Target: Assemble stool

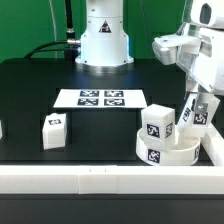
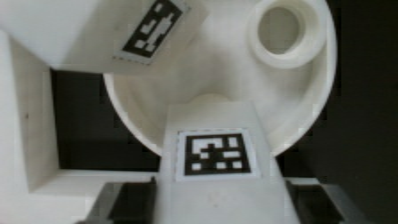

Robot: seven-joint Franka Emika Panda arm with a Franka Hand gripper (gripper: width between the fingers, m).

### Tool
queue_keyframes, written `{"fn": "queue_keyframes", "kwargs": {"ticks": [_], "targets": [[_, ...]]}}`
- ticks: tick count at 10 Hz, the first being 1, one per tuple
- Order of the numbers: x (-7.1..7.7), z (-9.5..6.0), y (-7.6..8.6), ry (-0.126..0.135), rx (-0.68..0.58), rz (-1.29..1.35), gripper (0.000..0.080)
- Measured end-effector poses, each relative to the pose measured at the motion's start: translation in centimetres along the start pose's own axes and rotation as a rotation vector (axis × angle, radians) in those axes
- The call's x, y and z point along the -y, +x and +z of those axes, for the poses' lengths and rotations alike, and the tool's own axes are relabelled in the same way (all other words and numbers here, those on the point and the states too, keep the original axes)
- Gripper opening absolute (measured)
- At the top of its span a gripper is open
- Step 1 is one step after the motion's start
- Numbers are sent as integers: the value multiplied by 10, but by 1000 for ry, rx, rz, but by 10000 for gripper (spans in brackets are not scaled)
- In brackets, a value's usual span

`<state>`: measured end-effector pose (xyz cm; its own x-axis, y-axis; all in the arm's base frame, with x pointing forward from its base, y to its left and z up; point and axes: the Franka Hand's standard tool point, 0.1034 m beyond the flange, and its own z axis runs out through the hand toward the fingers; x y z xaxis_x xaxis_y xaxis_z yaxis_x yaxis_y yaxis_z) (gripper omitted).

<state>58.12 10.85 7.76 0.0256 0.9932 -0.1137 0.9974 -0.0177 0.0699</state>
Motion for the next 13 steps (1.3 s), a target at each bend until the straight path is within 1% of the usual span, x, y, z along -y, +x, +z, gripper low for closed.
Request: {"fn": "queue_keyframes", "kwargs": {"ticks": [2,3,4,5,7,8,9,13], "targets": [[0,0,0,0,0,31,338],[0,0,-2,8,1,50,338],[1,1,-8,34,12,117,338],[1,1,-10,51,15,248,338],[2,2,-16,71,30,396,340],[1,2,-16,76,23,507,340],[-1,3,-17,70,13,588,340],[0,3,-16,70,24,865,340]]}}
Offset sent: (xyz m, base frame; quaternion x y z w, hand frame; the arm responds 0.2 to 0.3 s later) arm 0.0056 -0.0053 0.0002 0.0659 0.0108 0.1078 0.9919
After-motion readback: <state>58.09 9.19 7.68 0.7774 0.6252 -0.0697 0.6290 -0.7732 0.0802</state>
